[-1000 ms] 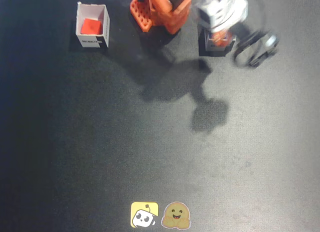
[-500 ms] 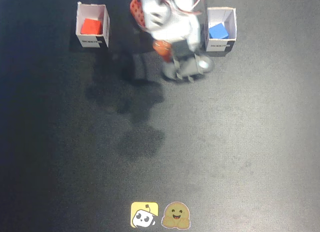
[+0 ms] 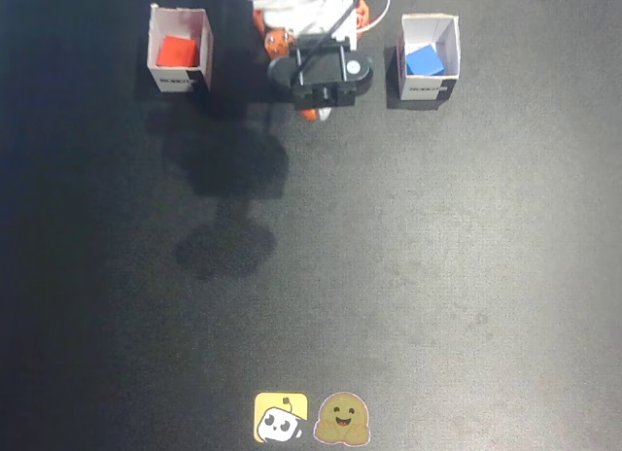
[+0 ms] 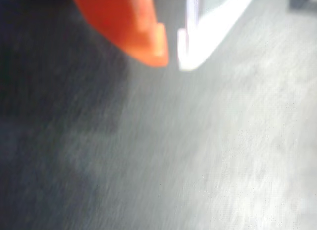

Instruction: Put the red cube in the right box and the blue cube in the left box.

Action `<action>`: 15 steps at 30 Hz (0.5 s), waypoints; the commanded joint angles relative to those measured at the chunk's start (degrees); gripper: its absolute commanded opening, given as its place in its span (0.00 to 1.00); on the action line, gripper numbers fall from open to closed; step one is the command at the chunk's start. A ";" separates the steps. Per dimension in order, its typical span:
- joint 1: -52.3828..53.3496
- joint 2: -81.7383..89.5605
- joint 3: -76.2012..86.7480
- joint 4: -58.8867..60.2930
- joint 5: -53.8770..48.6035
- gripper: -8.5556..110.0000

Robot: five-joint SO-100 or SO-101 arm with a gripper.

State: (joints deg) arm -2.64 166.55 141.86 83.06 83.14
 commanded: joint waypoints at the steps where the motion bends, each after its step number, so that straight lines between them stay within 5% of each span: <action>1: 0.26 0.35 3.87 -5.62 -0.18 0.07; 15: 0.18 10.63 21.45 -14.24 -1.58 0.07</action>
State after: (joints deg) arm -2.81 176.48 162.60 70.84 82.18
